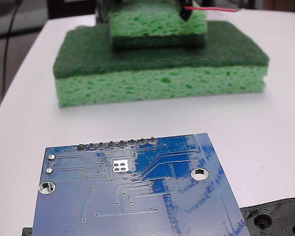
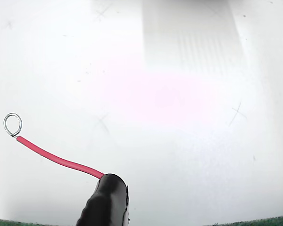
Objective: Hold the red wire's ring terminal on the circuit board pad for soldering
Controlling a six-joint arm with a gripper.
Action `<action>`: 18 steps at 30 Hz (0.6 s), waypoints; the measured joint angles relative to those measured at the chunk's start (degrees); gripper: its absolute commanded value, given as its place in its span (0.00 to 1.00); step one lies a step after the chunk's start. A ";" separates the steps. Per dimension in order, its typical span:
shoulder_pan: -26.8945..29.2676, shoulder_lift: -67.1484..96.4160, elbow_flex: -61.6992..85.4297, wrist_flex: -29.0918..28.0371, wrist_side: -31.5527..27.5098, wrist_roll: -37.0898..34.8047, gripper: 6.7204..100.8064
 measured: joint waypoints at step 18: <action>1.23 0.00 0.00 0.00 -2.11 -1.32 0.99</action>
